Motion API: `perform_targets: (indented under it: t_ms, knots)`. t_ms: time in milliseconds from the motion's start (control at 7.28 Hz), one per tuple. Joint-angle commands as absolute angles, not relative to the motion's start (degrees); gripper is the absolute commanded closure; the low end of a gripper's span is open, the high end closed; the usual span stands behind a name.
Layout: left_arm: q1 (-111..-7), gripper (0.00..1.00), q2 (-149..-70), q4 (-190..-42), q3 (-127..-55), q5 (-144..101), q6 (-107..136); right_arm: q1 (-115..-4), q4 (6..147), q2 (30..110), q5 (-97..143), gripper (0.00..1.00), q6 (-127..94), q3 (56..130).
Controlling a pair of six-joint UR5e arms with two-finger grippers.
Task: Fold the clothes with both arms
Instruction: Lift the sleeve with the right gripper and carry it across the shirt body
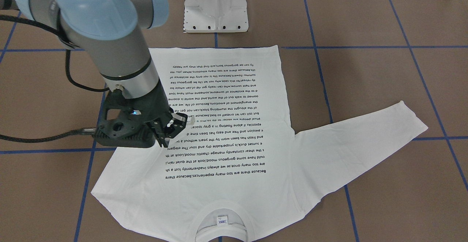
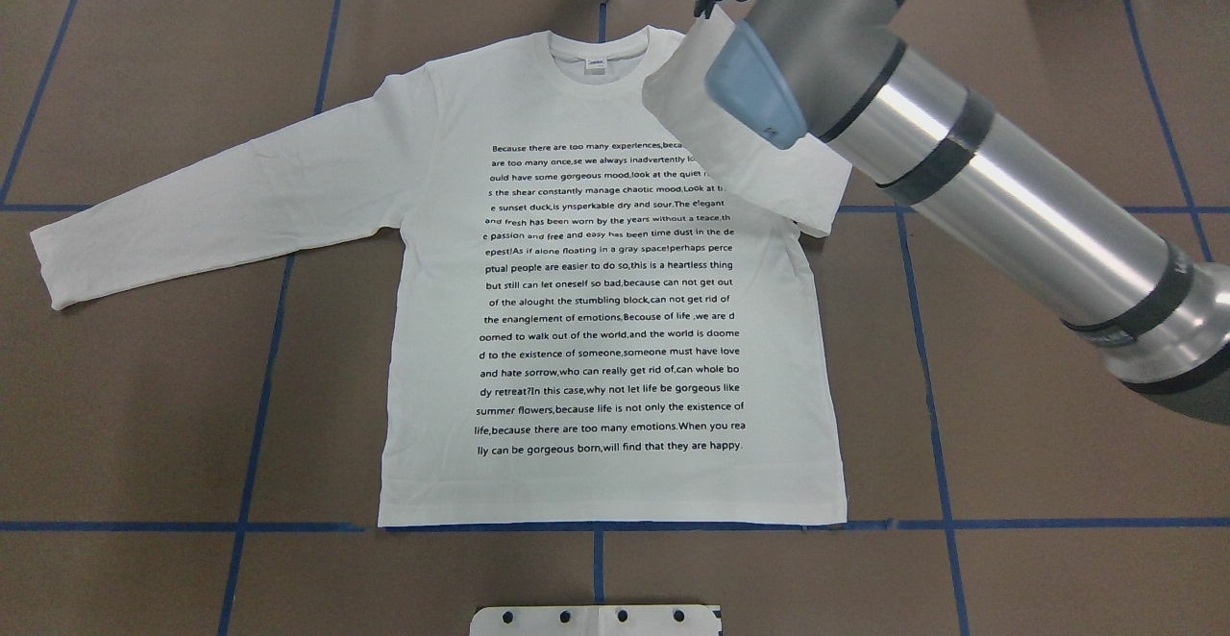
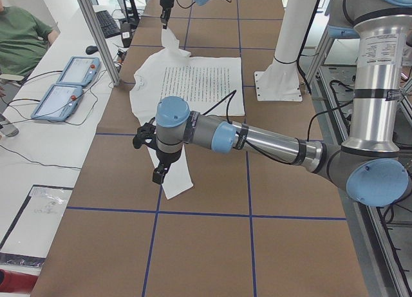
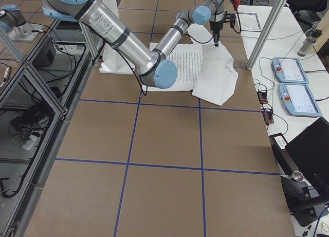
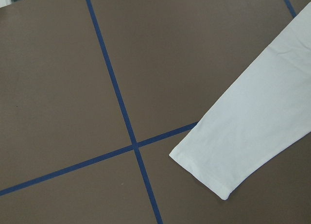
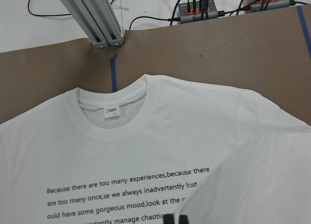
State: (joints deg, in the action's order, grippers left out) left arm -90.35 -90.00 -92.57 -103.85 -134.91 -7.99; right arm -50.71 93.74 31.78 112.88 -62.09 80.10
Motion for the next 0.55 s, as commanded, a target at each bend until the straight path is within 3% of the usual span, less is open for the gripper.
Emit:
perform_targets:
  t_ms: [0, 412]
  knots:
    - [-90.4, 0.0, -90.0, -92.6, -103.3, -134.9, -8.0, -42.6, 89.3, 24.3, 103.5, 1.0, -65.2, 68.7]
    - [-90.4, 0.0, -90.0, -92.6, -102.7, -134.9, -8.2, -35.6, 82.4, 23.6, 97.6, 1.0, -66.8, 64.5]
